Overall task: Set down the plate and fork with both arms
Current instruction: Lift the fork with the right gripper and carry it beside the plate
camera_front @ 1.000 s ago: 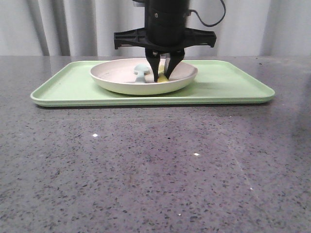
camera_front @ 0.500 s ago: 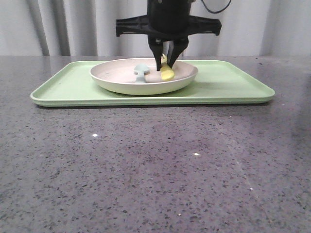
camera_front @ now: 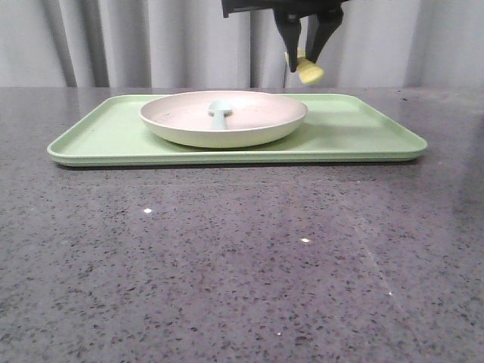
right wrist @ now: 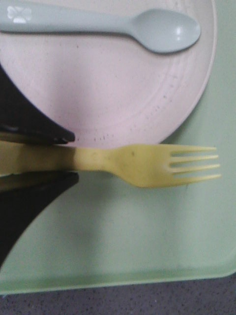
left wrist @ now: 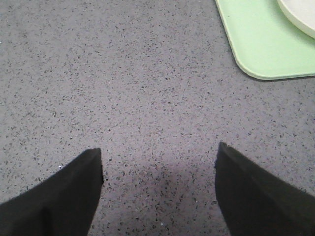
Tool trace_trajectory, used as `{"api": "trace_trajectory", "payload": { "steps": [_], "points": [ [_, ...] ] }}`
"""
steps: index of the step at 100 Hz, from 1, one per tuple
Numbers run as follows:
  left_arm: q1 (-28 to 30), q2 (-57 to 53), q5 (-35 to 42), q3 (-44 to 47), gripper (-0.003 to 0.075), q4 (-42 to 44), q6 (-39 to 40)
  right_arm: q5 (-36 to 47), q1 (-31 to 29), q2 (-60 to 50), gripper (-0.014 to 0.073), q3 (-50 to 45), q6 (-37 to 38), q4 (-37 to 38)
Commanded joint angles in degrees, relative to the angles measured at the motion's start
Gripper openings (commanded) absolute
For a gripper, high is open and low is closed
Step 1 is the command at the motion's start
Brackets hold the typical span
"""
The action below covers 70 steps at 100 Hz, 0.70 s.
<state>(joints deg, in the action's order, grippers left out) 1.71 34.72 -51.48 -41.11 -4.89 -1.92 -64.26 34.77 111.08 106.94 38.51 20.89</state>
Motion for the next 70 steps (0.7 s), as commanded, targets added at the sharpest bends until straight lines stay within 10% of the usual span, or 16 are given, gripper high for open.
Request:
{"api": "trace_trajectory", "payload": {
  "steps": [1,70],
  "points": [
    [0.1,0.0,3.7,-1.5,0.0473,-0.4,0.4,0.4,-1.0,-4.1,-0.0048,1.6,-1.5,2.7],
    [0.1,0.0,3.7,-1.5,0.0473,-0.4,0.4,-1.9,-4.7,-4.2,-0.0048,0.6,-4.9,2.7]
  ]
}}
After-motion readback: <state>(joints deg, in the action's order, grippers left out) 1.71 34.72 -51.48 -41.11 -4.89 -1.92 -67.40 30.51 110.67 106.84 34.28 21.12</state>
